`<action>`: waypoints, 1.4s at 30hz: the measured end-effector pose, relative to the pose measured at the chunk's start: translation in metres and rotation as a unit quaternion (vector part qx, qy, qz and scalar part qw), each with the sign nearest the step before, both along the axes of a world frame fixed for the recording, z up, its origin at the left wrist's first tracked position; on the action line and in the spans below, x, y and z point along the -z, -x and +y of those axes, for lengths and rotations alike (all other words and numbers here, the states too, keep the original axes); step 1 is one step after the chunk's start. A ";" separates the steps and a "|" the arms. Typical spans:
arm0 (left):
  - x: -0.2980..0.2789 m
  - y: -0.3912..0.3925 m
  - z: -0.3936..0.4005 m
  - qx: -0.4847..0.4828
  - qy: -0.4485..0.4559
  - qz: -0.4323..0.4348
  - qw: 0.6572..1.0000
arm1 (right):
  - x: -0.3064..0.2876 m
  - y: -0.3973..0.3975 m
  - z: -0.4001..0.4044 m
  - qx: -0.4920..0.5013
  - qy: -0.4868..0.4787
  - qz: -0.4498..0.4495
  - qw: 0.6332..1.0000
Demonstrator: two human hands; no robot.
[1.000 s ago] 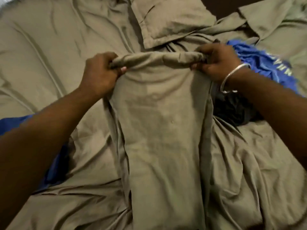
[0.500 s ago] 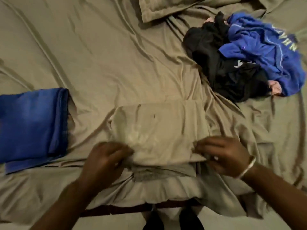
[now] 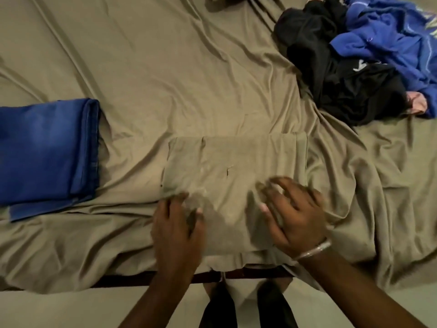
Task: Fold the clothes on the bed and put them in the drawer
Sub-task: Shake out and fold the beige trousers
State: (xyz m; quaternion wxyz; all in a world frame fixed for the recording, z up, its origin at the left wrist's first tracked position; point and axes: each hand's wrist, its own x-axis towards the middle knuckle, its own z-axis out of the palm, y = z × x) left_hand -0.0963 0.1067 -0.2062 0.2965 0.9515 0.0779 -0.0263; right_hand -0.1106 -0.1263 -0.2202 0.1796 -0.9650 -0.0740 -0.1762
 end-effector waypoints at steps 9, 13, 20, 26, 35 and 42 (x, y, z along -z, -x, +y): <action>0.038 -0.005 -0.053 -0.159 -0.033 0.077 0.984 | 0.035 -0.046 0.030 -0.038 0.063 0.151 0.986; 0.031 0.014 -0.055 -0.172 -0.063 0.081 0.980 | 0.004 -0.109 0.042 -0.233 0.097 0.057 0.966; 0.024 0.011 -0.050 -0.201 -0.013 0.159 0.966 | -0.018 -0.230 0.109 -0.551 0.433 0.192 0.687; 0.026 0.001 -0.036 -0.221 0.211 0.176 0.936 | 0.000 -0.243 0.115 -0.691 0.310 0.110 0.644; 0.033 0.007 -0.030 -0.230 0.339 0.163 0.898 | 0.022 -0.225 0.121 -0.562 0.302 0.203 0.742; 0.029 0.000 -0.036 -0.128 0.003 0.076 0.989 | 0.020 -0.166 0.063 -0.102 -0.077 0.043 0.991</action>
